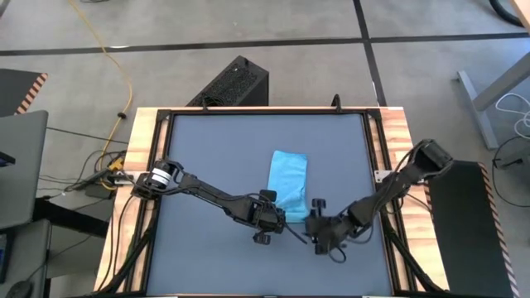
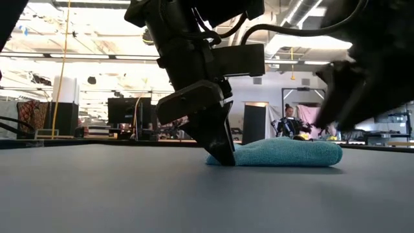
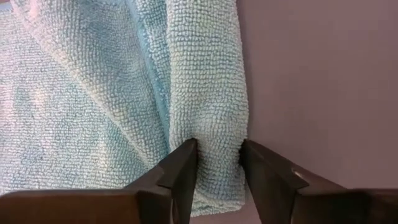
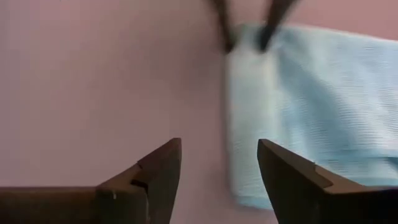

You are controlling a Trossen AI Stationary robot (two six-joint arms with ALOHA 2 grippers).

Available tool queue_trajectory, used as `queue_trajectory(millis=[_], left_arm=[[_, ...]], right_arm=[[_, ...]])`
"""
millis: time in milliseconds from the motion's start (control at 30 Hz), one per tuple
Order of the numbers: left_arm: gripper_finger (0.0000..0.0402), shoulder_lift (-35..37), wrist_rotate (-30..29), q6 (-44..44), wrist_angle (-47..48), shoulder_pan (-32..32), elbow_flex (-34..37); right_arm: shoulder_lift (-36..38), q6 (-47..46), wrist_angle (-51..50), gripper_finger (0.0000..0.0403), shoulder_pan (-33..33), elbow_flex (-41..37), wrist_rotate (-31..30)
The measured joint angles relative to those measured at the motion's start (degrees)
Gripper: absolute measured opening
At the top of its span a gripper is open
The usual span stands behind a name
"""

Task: Roll towel
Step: Roll the blue microfiber towel

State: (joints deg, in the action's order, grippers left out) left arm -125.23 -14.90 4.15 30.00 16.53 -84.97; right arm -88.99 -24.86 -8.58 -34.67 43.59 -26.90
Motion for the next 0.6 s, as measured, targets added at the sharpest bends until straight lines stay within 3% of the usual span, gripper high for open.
queue_trajectory(millis=[267,600], left_arm=[[0.0124,0.0,-0.07,1.64,0.09,0.21,0.0],[0.0123,-0.02,0.18,1.26,0.09,0.35,0.0]], right_arm=[[-9.9,6.07,3.58,0.0205,-3.24,1.42,-3.89],[-9.8,15.23,3.05,0.0178,-0.2,4.68,-10.06]])
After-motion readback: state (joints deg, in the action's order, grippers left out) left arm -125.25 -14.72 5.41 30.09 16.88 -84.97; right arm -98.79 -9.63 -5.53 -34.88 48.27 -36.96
